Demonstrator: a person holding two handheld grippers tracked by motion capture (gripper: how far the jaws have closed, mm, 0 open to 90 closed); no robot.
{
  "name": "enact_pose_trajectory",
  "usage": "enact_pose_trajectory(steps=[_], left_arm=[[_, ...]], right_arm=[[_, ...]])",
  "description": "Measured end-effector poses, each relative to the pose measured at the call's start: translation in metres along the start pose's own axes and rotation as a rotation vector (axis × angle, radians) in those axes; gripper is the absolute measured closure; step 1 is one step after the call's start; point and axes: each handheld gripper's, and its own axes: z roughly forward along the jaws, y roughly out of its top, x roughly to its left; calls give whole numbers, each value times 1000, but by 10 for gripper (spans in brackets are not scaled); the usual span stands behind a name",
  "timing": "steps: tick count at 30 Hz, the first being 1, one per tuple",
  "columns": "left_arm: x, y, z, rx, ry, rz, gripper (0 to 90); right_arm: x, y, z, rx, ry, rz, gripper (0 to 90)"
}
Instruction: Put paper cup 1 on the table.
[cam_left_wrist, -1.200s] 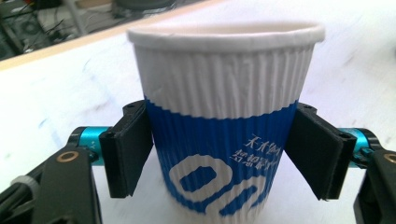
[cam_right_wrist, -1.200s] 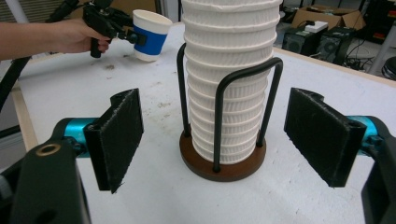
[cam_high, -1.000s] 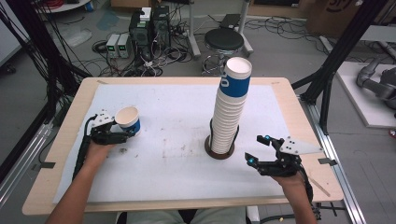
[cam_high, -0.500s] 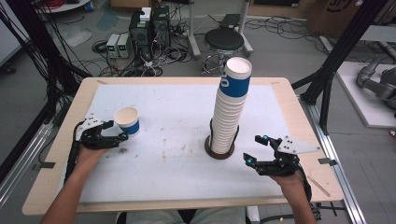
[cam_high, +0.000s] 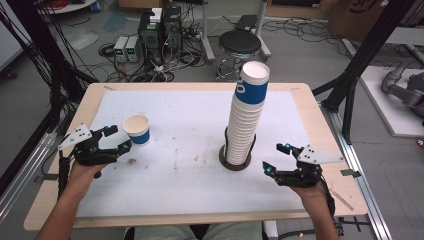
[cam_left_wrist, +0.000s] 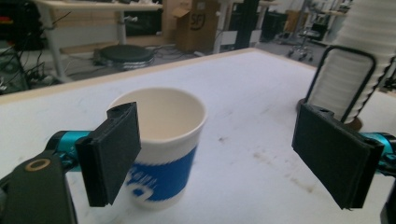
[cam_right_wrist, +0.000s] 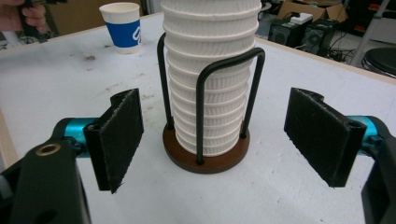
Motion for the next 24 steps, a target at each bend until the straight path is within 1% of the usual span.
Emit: enact_pose_trajectory(steps=[2,3,4,5,7,10,14,17,19,22,24], left_arm=[[-5,5,3,-15,-14,6,153],[-9,7,5,-28,-34,4,153],[-12,9,7,-36,-54,3,152],[-15,11,9,-40,-67,4,152],[-20,14,15,-46,-92,1,152],[-26,16,21,-50,-112,-5,152],[-34,14,24,-55,-125,-3,152],[-38,9,23,-64,-129,13,157],[-39,6,23,-65,-131,23,157],[-39,4,23,-66,-131,17,157],[-39,3,24,-66,-132,20,157]], right_arm=[[0,0,1,10,-1,3,201],[0,0,2,9,-2,-2,201],[0,0,2,18,-2,4,201],[0,0,3,19,-4,-3,201],[0,0,4,24,-1,5,201],[-1,0,5,32,1,16,201],[-2,-1,6,40,7,18,201],[-2,-1,6,41,8,16,201],[-2,-1,6,42,10,18,201],[-2,-1,6,40,15,24,201],[-3,-1,6,44,14,29,201]])
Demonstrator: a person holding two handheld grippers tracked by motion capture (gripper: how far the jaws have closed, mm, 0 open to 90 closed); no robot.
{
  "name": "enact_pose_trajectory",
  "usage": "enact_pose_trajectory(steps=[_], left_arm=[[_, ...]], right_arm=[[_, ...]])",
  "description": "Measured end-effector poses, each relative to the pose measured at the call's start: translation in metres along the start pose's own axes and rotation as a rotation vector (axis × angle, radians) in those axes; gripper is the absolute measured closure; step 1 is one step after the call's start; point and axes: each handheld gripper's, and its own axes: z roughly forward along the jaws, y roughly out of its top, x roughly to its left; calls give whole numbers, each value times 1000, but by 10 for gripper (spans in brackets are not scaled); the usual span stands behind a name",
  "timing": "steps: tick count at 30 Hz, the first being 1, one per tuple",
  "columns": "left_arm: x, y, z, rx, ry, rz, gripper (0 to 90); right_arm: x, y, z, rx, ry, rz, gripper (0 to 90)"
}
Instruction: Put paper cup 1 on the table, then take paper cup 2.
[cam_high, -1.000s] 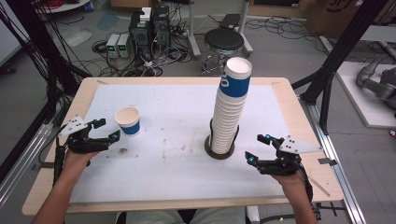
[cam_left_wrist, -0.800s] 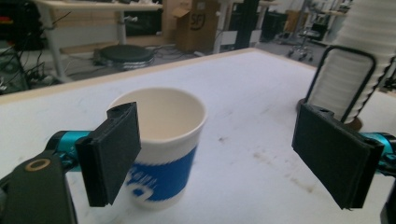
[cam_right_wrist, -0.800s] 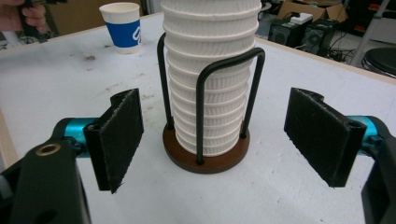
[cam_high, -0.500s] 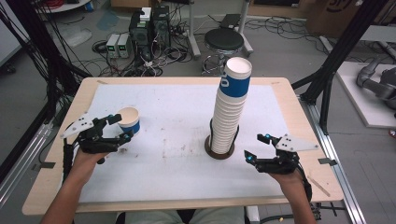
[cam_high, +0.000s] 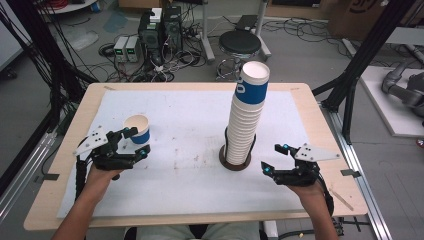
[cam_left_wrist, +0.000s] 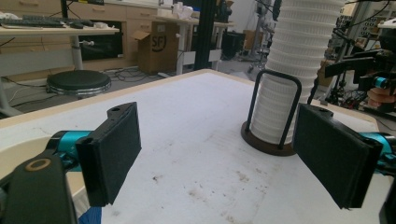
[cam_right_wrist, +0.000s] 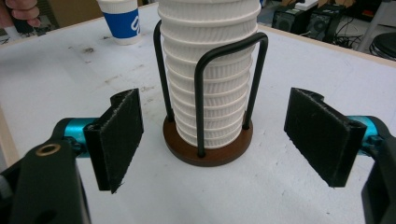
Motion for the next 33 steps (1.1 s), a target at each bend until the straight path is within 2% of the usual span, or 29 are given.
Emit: enact_pose_trajectory(steps=[16,28,33], left_arm=[[-6,-2,9,15,-19,21,156],[-9,-3,10,19,-16,23,157],[-12,-2,12,16,-27,24,157]], right_arm=[[0,-2,-7,-5,-9,5,201],[0,0,-5,17,21,20,201],[2,2,-8,25,44,25,201]])
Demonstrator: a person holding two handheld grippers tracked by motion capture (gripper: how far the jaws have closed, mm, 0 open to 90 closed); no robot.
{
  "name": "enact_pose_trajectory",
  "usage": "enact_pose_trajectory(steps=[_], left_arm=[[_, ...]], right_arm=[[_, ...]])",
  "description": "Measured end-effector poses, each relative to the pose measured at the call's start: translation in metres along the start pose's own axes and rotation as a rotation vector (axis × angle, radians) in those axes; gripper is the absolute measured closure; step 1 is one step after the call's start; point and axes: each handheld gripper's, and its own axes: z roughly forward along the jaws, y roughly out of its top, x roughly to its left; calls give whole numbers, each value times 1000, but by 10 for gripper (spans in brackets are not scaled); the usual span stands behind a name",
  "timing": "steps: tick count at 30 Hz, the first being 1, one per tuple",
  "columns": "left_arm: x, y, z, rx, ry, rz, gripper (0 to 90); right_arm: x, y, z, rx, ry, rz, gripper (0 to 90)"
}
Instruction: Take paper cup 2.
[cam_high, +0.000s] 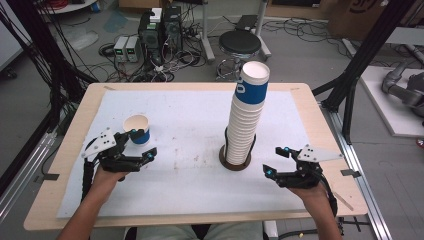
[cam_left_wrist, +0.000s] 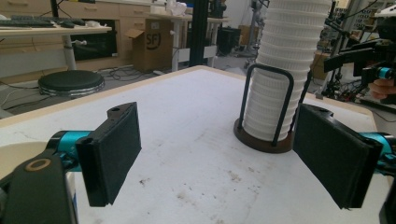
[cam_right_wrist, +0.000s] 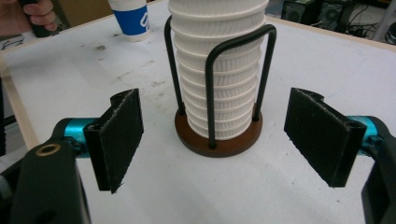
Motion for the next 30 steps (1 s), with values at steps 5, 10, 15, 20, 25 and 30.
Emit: enact_pose_trajectory(steps=[5,10,15,20,25,30], left_arm=[[-2,0,1,-1,-10,0,157],[-2,-1,2,0,-17,-1,157],[-5,0,4,0,-33,2,156],[-7,0,6,1,-45,-1,156],[-6,0,7,2,-46,-1,157],[-7,0,8,0,-50,-6,157]], right_arm=[[3,9,-2,6,35,-7,201],[6,25,-6,8,77,-17,201],[6,50,-15,26,100,-38,201],[6,82,-27,30,107,-84,201],[6,120,-38,26,107,-131,201],[5,156,-42,53,97,-176,201]])
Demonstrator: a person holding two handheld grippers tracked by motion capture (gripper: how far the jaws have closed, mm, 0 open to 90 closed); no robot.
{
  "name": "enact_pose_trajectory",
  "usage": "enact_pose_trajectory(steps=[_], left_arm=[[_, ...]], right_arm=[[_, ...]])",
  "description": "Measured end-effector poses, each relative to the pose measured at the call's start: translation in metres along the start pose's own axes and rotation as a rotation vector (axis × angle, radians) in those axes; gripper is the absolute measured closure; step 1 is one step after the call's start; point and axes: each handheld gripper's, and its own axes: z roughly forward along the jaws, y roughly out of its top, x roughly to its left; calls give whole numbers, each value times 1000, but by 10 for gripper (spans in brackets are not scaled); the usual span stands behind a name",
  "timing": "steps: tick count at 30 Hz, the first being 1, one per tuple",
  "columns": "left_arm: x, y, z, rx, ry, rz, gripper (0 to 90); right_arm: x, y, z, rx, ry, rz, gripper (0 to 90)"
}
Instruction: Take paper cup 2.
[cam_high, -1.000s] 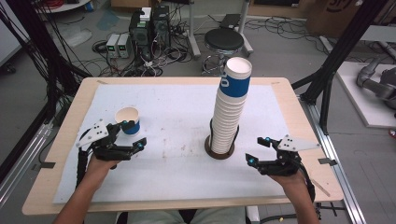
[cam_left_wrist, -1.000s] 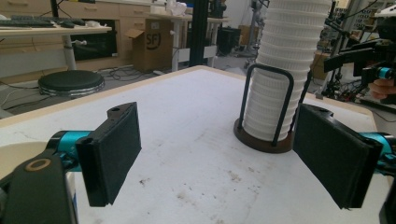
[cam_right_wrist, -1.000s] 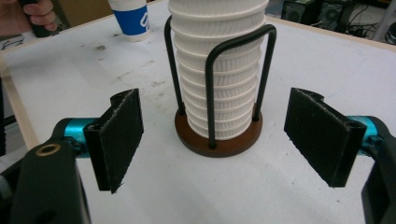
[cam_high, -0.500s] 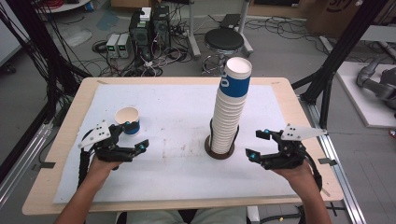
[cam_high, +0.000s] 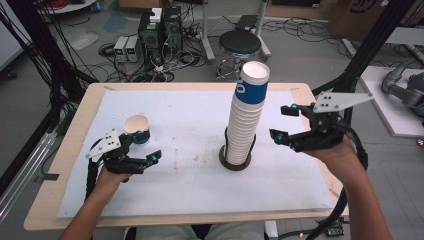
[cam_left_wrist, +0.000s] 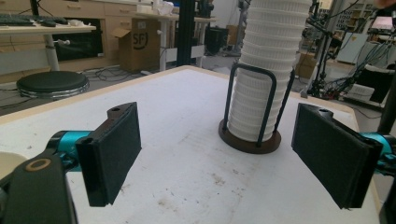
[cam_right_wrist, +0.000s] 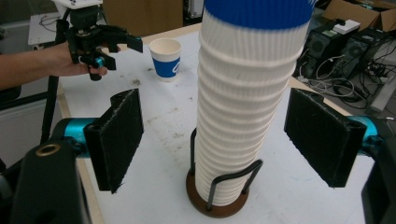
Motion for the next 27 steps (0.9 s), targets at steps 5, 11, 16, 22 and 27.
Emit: enact_pose_trajectory(steps=[5,11,16,22,27], left_arm=[[0,0,0,3,-4,-1,157],[0,-1,1,5,-7,-7,157],[0,-2,2,3,-10,-11,157],[1,-2,1,1,-6,-13,157],[1,-2,2,5,-11,-14,157]], right_arm=[[-9,27,-4,31,-1,-14,201],[-19,51,-2,66,4,-23,201],[-28,70,1,82,13,-25,201],[-34,95,7,113,25,-30,201],[-35,113,15,143,38,-39,202]])
